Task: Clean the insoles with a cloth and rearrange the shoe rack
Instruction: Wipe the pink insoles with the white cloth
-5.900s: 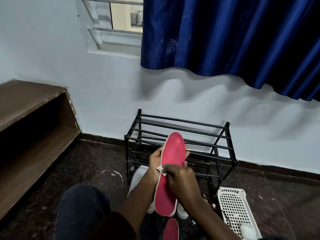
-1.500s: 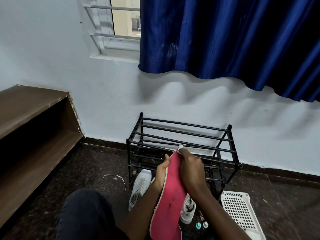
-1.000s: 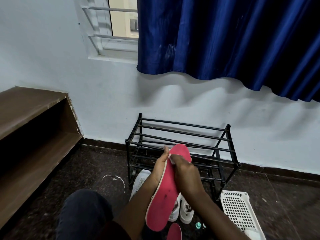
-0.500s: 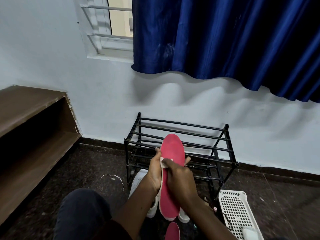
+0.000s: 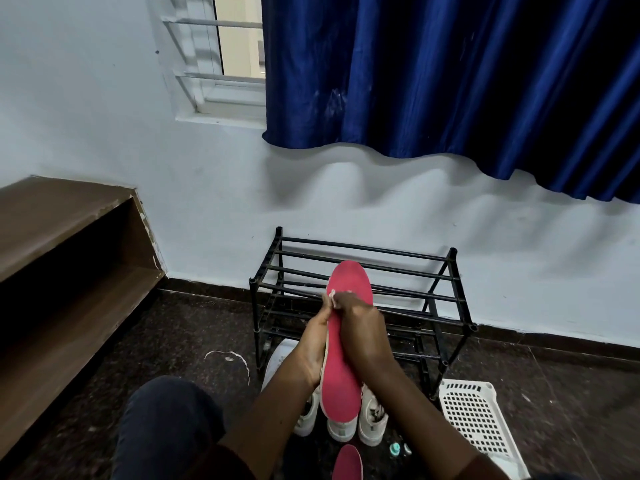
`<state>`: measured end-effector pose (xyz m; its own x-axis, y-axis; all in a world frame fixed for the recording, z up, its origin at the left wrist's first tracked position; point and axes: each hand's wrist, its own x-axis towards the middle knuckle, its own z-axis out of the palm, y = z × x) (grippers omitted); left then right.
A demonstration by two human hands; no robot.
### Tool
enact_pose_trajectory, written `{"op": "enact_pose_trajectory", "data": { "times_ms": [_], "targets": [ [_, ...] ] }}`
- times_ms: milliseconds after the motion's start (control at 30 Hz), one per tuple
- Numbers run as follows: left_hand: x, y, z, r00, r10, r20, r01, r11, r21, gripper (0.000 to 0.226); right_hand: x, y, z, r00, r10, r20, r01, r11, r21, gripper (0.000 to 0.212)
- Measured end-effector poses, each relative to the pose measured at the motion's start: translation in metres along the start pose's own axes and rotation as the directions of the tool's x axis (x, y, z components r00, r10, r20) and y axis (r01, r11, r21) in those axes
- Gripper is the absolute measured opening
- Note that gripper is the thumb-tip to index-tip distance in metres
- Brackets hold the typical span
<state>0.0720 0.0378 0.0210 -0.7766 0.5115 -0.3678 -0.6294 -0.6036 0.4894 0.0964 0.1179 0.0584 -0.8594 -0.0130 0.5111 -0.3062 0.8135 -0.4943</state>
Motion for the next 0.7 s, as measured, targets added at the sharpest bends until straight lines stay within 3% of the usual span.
{"op": "enact_pose_trajectory", "data": {
  "times_ms": [233, 433, 533, 700],
  "targets": [
    [-0.008, 0.010, -0.002, 0.998, -0.027, -0.049, 0.035, 0.984, 0.176, 0.063, 0.044, 0.009, -0.001, 0.987, 0.143, -0.075, -0.146, 0.988, -0.040, 0.021],
    [0.003, 0.022, -0.008, 0.999, 0.013, -0.045, -0.013, 1.000, 0.010, 0.066, -0.006, -0.016, 0.011, 0.997, 0.038, 0.071, -0.030, 0.993, -0.116, 0.024],
    [0.008, 0.022, -0.012, 0.999, 0.007, -0.041, -0.010, 0.996, -0.084, 0.062, -0.045, -0.018, 0.019, 0.999, -0.042, -0.011, 0.040, 0.990, -0.133, 0.017],
    [0.009, 0.016, -0.016, 0.999, 0.027, -0.021, -0.031, 0.980, -0.197, 0.061, -0.085, -0.001, 0.029, 0.986, -0.160, 0.038, 0.163, 0.982, -0.091, 0.025]
  ]
}}
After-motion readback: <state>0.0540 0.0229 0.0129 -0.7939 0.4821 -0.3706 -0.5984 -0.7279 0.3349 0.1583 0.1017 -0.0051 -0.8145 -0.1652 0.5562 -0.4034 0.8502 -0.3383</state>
